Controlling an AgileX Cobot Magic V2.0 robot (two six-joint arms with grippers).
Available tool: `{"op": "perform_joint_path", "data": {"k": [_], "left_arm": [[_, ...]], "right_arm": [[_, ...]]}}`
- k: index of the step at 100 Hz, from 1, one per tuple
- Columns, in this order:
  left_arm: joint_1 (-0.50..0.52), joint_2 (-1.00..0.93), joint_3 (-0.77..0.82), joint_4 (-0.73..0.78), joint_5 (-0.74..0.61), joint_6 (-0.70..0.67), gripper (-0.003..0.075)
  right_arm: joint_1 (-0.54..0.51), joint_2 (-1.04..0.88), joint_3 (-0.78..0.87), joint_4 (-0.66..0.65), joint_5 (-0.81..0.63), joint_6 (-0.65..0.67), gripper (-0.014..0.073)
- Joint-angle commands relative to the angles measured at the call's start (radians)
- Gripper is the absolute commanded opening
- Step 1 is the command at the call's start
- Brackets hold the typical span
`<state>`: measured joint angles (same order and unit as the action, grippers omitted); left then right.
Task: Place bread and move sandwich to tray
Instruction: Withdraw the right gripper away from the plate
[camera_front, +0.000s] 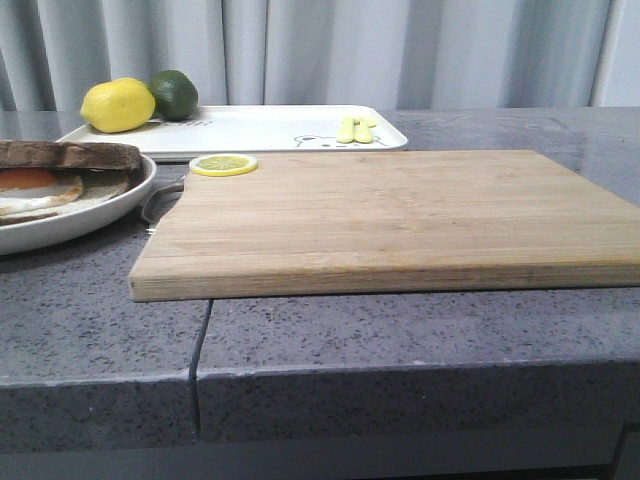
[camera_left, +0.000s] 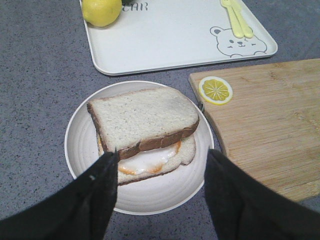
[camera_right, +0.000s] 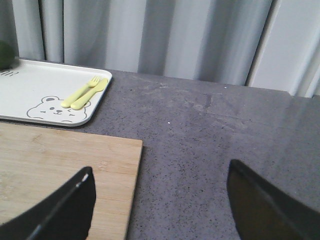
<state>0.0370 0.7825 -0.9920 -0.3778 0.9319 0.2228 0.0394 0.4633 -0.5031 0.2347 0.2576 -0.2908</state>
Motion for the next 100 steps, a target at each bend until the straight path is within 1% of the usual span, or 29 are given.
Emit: {"op": "perform_joint_path", "data": {"k": [1,15,100], "left_arm": [[0.002,0.004,-0.034,-0.023,-0.055,0.001,0.0368],[0.002,0.004,-0.034,-0.023,-0.055,0.001,0.0368],[0.002,0.004,-0.034,-0.025,-0.055,0.001,0.0368]], "right_arm": [[-0.008,-0.057,0.005,-0.006,-0.091,0.006,0.0549],[-0.008,-0.096,0.018,-0.006,-0.088,0.006,0.0549],[-0.008,-0.096,0.018,-0.006,-0.092,0.006,0.0549]]}}
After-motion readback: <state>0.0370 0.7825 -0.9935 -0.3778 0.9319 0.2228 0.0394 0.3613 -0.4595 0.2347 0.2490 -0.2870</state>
